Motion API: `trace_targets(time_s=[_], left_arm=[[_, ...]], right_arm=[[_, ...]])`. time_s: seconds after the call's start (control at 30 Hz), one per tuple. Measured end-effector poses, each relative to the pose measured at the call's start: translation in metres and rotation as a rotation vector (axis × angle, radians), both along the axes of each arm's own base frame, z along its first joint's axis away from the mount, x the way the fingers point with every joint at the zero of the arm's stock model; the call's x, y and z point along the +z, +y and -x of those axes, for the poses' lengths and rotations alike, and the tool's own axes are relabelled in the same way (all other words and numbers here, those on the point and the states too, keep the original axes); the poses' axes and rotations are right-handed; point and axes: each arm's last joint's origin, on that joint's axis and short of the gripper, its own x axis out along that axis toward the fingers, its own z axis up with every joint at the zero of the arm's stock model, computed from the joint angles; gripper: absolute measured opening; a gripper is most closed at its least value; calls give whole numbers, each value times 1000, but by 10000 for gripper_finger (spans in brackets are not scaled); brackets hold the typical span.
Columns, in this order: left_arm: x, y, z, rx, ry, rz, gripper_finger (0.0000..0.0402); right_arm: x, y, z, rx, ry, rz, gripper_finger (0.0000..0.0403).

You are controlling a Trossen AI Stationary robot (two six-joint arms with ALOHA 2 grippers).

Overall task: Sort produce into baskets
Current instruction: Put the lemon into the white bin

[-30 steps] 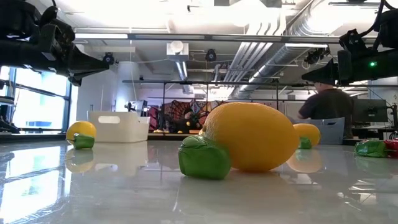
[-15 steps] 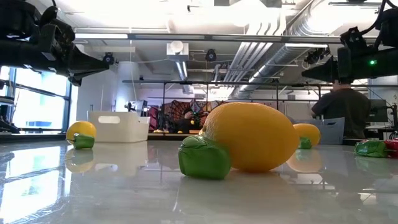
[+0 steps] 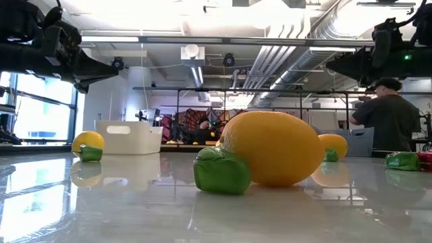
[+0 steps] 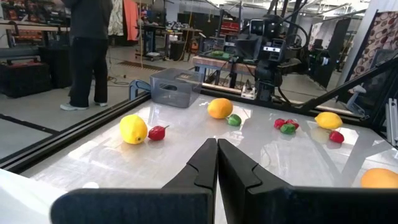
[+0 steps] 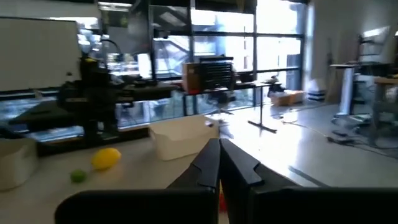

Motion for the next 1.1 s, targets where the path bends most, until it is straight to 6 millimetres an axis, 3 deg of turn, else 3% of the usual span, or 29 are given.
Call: trace_targets(time_s=[0.33,0.63,0.93,1.1], left_arm=[[0,0,0,1,1,0,0],[0,0,0,1,0,0,0],[0,0,0,0,0,0,0],[0,0,0,0,0,0,0]], right_arm=[[-3,5,-7,59,63,64,15],[13,17,-9,276,-28,6,117],[21,21,-10,292,13,-72,205],[19,19,-13,207,79,-182,233]])
